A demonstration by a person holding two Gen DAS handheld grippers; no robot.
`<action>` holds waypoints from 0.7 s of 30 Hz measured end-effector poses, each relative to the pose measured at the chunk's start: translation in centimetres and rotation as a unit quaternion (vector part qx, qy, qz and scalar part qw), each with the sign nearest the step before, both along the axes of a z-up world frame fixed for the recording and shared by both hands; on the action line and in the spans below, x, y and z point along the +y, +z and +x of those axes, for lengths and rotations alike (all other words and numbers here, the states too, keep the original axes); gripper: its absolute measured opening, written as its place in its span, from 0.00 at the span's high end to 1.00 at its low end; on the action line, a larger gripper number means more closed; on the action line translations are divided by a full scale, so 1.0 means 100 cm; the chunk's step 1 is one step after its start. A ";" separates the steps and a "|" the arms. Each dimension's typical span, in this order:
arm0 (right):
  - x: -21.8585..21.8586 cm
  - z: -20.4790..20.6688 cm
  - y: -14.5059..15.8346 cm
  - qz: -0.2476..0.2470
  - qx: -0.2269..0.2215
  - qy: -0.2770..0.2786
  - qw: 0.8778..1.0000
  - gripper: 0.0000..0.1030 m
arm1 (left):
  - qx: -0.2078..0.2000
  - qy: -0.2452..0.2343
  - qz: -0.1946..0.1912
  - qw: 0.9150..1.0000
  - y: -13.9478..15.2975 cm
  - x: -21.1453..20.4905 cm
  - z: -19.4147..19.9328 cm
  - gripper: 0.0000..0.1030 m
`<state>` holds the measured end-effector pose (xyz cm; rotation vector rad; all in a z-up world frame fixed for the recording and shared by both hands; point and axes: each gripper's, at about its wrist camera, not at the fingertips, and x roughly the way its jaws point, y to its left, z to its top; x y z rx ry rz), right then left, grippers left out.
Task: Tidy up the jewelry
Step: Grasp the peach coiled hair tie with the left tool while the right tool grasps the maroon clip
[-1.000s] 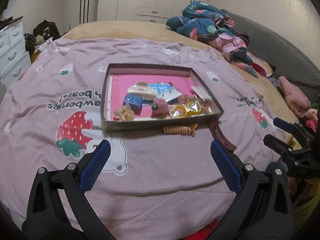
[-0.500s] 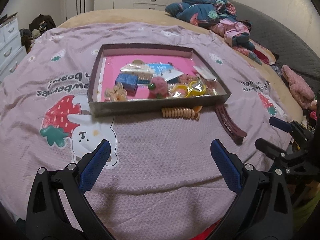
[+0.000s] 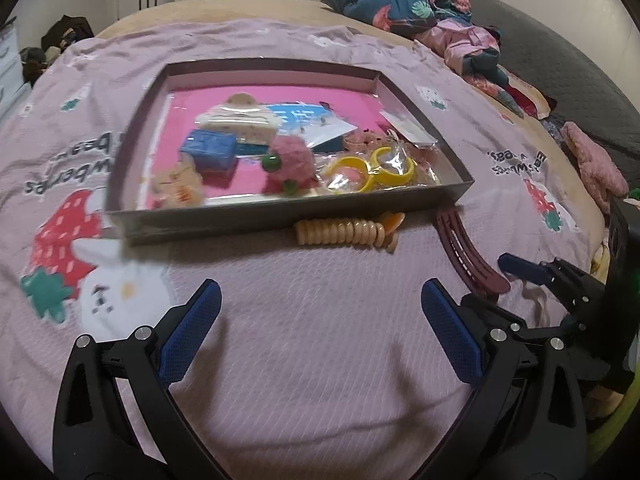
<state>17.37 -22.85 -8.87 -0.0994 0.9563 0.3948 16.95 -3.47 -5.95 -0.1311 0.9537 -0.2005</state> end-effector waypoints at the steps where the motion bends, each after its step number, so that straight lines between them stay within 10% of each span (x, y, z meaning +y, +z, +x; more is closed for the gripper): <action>1: -0.001 0.002 -0.002 0.000 0.002 -0.001 1.000 0.31 | 0.002 -0.001 -0.001 1.000 -0.002 -0.002 0.004 0.09; 7: -0.009 0.004 -0.006 -0.012 -0.009 -0.003 1.000 0.69 | 0.013 0.000 0.002 1.000 -0.016 -0.016 0.026 0.09; 21: -0.038 -0.011 0.012 0.027 -0.012 -0.008 1.000 0.70 | 0.014 0.040 0.041 0.998 -0.031 -0.032 0.049 0.20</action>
